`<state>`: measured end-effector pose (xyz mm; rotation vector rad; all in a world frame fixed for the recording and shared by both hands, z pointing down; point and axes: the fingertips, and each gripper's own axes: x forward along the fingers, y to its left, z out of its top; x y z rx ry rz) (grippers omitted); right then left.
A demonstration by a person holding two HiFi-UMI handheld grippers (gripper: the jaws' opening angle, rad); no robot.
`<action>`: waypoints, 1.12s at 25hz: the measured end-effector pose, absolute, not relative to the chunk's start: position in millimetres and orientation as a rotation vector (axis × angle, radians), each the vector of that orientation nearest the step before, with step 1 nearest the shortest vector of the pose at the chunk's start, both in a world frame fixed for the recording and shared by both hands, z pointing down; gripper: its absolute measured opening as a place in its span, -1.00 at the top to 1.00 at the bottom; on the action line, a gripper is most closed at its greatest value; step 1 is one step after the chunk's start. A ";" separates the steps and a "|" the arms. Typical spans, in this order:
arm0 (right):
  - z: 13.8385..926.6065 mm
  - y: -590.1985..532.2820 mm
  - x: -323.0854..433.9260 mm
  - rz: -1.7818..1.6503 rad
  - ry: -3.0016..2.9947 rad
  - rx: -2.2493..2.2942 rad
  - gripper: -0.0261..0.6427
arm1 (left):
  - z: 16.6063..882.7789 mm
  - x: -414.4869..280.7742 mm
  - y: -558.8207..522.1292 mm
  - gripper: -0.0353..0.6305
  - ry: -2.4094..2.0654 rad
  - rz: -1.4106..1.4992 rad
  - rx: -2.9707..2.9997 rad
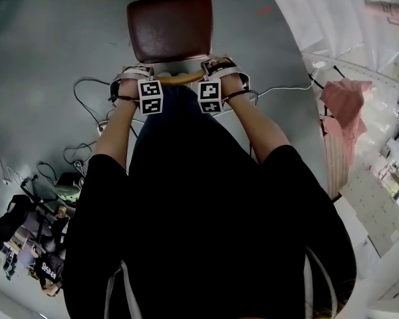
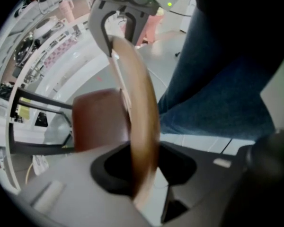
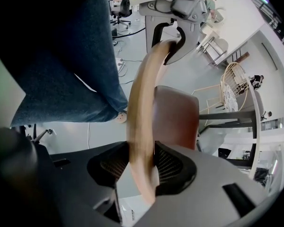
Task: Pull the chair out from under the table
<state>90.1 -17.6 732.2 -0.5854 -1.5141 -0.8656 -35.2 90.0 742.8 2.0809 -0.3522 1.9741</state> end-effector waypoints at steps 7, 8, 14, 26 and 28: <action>733.4 1.8 109.4 -0.869 -1.514 -0.567 0.42 | 742.8 -17.2 108.9 0.44 -0.381 1.987 2.082; 733.7 7.6 111.8 -0.868 -1.508 -0.566 0.42 | 742.9 -15.3 114.1 0.43 -0.384 1.989 2.087; 735.3 46.8 134.4 -0.863 -1.463 -0.554 0.42 | 741.8 6.5 153.9 0.43 -0.368 1.972 2.121; 737.5 150.5 183.7 -0.803 -1.457 -0.493 0.42 | 741.8 49.6 249.8 0.44 -0.288 1.986 2.190; 736.6 163.0 189.8 -0.788 -1.454 -0.490 0.42 | 740.5 55.7 262.1 0.44 -0.278 1.975 2.201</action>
